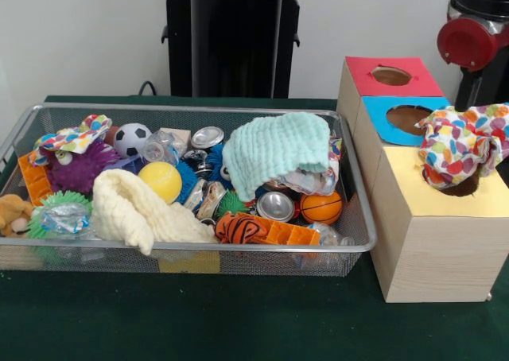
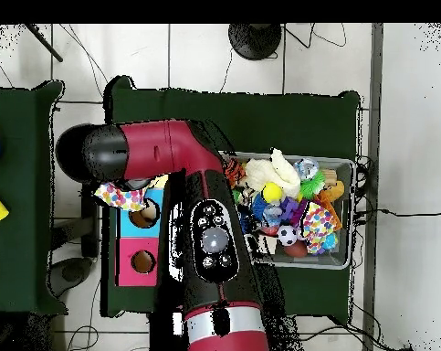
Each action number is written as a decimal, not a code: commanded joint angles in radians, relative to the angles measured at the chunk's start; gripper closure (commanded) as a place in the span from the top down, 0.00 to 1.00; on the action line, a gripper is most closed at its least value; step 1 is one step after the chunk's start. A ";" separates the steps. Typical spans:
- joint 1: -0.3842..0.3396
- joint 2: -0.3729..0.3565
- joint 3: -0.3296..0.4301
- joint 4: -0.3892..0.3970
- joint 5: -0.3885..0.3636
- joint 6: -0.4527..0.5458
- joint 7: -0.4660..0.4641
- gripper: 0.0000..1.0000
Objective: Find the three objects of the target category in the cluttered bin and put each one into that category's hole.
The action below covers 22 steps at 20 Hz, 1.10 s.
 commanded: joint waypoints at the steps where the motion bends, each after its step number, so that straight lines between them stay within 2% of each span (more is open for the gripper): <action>1: -0.012 0.073 0.080 -0.035 -0.029 0.070 0.015 0.00; 22: -0.012 0.107 0.073 0.050 -0.043 -0.071 0.048 0.00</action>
